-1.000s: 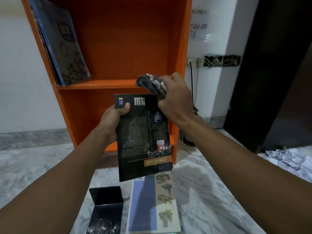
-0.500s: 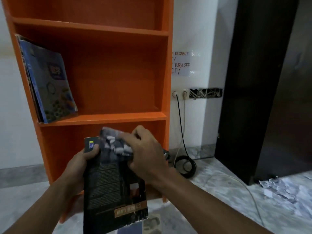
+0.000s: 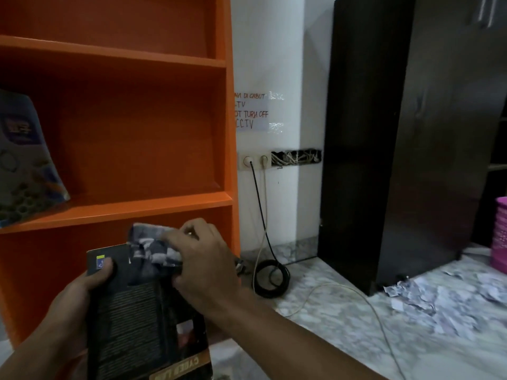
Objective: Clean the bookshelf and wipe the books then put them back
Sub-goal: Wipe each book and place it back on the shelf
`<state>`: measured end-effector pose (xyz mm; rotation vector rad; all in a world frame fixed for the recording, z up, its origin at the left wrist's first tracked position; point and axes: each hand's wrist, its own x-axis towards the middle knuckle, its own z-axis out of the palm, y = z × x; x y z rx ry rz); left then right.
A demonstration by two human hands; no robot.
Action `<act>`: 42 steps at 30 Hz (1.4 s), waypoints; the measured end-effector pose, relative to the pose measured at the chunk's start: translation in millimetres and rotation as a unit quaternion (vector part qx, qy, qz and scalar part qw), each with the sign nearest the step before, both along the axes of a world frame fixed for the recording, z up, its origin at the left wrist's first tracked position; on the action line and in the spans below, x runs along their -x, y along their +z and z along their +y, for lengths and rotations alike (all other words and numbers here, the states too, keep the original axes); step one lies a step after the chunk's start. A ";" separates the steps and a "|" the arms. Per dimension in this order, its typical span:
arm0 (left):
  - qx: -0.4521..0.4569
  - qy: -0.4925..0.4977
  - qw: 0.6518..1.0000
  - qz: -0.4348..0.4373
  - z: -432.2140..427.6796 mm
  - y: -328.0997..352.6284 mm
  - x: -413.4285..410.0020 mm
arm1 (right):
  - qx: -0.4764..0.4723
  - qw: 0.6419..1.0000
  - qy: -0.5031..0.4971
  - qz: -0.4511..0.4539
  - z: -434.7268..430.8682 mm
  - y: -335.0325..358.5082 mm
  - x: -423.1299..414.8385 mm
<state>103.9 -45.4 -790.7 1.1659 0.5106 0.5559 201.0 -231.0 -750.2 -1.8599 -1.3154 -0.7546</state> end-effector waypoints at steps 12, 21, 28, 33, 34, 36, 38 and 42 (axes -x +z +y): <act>0.021 0.072 0.996 -0.057 70.2 -64.7 -9.6 | 0.235 0.964 0.105 0.063 -5.8 -23.0 17.1; -0.016 -0.019 0.999 -0.042 -16.3 13.3 -11.3 | 0.201 0.977 0.055 -0.038 7.9 -59.4 8.3; -0.022 -0.002 0.998 -0.053 -18.4 6.9 -5.0 | 0.274 0.948 0.111 0.118 -3.9 -22.7 27.5; -0.032 -0.044 0.998 -0.038 -26.4 8.6 -13.4 | 0.008 1.000 -0.008 0.006 19.0 -0.6 13.1; -0.037 -0.044 0.998 -0.032 -28.7 10.0 -14.5 | 0.033 0.999 -0.011 -0.015 20.6 -12.6 14.7; -0.022 -0.034 0.999 -0.027 -29.2 10.2 -16.1 | 0.150 0.987 0.018 -0.049 19.8 -49.7 24.0; -0.027 -0.015 0.999 -0.032 -28.4 8.7 -15.1 | 0.328 0.940 0.073 -0.063 12.5 -70.9 37.5; -0.048 -0.011 0.998 -0.031 -22.3 3.1 -10.6 | 0.455 0.868 0.150 0.132 9.0 -44.1 46.6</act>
